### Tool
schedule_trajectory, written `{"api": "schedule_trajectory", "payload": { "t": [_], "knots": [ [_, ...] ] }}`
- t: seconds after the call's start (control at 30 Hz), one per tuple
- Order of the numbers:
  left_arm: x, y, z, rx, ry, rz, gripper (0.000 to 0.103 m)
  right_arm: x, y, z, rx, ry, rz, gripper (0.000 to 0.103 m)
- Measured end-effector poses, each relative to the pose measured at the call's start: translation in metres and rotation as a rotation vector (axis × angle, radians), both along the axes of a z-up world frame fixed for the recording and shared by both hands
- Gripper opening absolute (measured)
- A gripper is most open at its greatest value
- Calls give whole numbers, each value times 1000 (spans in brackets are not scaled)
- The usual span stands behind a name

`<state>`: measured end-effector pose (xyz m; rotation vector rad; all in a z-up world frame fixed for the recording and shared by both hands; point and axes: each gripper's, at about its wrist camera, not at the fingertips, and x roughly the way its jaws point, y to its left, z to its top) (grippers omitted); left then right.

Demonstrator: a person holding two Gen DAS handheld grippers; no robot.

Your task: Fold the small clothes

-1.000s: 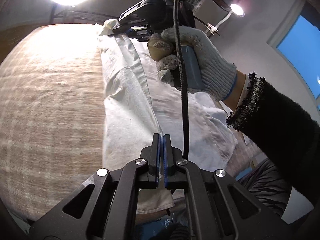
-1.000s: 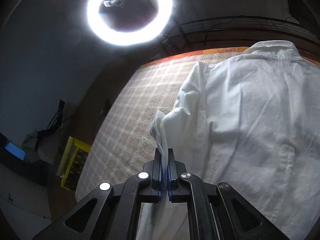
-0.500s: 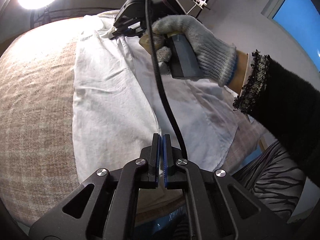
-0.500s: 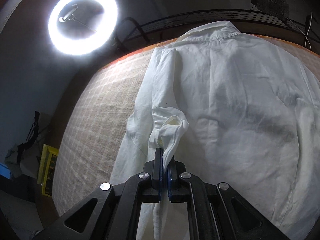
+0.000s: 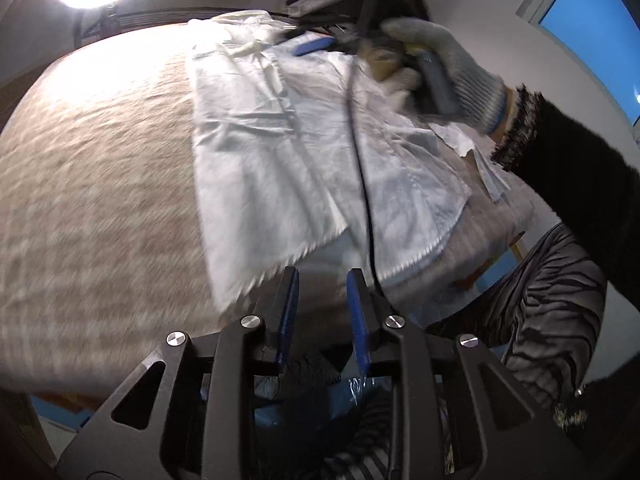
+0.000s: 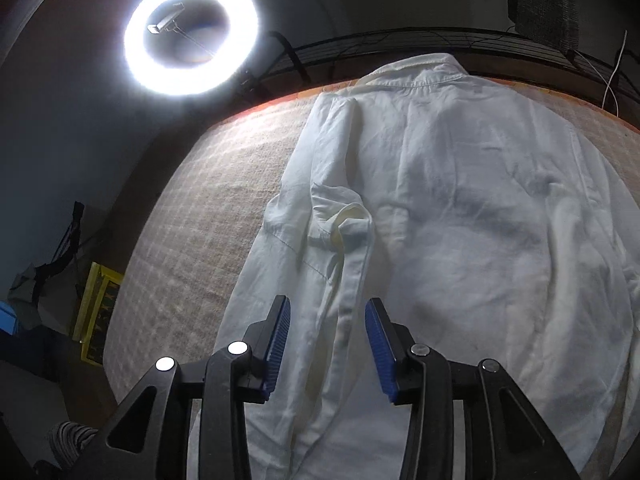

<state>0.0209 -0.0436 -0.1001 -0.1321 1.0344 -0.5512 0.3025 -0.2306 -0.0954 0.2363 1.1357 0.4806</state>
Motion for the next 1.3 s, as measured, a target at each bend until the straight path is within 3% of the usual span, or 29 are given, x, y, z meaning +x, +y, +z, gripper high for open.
{"api": "schedule_trajectory", "payload": {
  "t": [0.1, 0.17, 0.23, 0.33, 0.37, 0.43, 0.47, 0.53, 0.63, 0.83, 0.93, 1.0, 1.03, 1.07, 1.17, 1.3],
  "knots": [
    [4, 23, 1, -14, -2, 90, 29, -21, -21, 19, 51, -26, -26, 42],
    [19, 38, -8, -77, 55, 179, 38, -38, -31, 32, 71, -48, -32, 42],
    [38, 49, -21, -153, 133, 240, 38, -58, -39, 44, 81, -73, -30, 42],
    [61, 53, -42, -212, 219, 259, 38, -83, -51, 56, 98, -97, -26, 42],
    [65, 52, -48, -226, 240, 250, 35, -91, -53, 58, 100, -100, -23, 42],
    [69, 46, -59, -219, 267, 240, 10, -106, -59, 59, 89, -108, -22, 42],
    [69, 45, -61, -213, 269, 245, 8, -112, -61, 59, 82, -112, -23, 42],
    [63, 47, -57, -196, 253, 249, 6, -123, -67, 59, 62, -121, -25, 42],
    [52, 46, -52, -68, 189, 240, 5, -134, -77, 60, 33, -143, -28, 42],
    [52, 40, -52, -9, 180, 237, 7, -139, -110, 57, 13, -143, -77, 42],
    [48, 37, -34, 55, 89, 251, 8, -147, -136, 58, 20, -142, -105, 43],
    [46, 34, -16, 53, 26, 244, 8, -152, -152, 62, 2, -160, -125, 51],
    [45, 31, -8, 54, -7, 239, 10, -156, -161, 63, -10, -176, -138, 60],
    [44, 25, 0, 54, -47, 227, 17, -159, -170, 65, -19, -193, -153, 62],
    [46, 4, 16, 50, -123, 177, 36, -165, -198, 66, -40, -209, -196, 62],
    [60, -40, 22, 3, -135, 84, 36, -174, -240, 57, -55, -192, -270, 61]
  ]
}}
